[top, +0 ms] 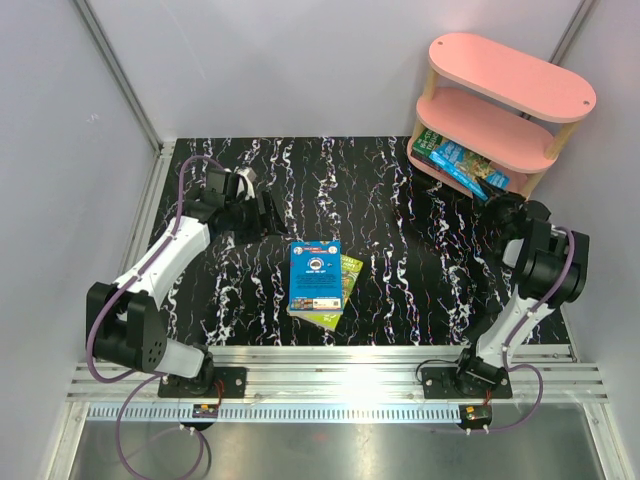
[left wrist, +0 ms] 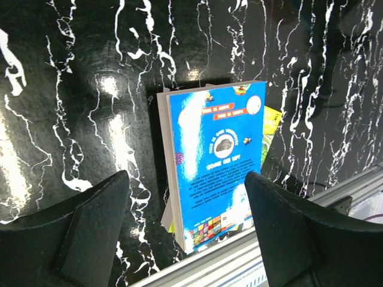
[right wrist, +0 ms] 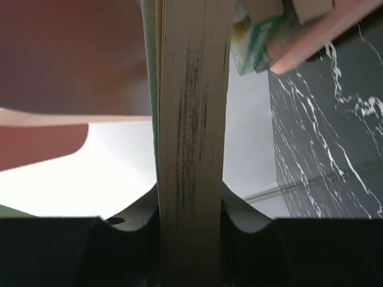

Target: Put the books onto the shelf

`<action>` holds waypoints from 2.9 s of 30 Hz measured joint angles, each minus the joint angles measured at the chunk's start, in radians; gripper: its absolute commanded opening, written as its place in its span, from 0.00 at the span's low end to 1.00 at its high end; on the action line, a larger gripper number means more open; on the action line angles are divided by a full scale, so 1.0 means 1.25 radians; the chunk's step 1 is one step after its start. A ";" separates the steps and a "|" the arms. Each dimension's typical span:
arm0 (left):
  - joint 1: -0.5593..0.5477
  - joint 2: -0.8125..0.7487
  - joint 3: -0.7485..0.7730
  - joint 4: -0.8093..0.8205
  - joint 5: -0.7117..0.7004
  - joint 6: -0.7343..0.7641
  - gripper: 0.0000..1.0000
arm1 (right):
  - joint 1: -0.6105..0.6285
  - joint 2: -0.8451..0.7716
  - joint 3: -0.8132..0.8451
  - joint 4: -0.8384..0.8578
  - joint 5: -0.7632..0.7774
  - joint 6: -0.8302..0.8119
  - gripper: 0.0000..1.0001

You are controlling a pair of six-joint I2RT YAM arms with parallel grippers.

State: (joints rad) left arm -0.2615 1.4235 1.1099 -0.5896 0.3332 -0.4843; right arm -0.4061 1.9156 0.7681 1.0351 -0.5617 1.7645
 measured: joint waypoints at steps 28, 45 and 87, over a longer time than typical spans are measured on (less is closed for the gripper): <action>0.014 0.056 0.058 -0.053 -0.031 0.025 0.81 | -0.036 0.132 0.105 0.068 0.004 0.007 0.00; 0.014 0.099 0.071 -0.044 -0.019 0.024 0.80 | 0.015 0.156 0.327 -0.185 0.128 -0.130 0.00; 0.014 0.036 0.062 -0.063 -0.049 0.001 0.80 | 0.101 0.303 0.664 -0.606 0.035 -0.360 0.87</action>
State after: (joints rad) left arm -0.2440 1.4681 1.1873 -0.6682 0.2718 -0.4835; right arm -0.2798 2.2944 1.5982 0.2771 -0.5182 1.3148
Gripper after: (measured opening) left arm 0.806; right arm 0.796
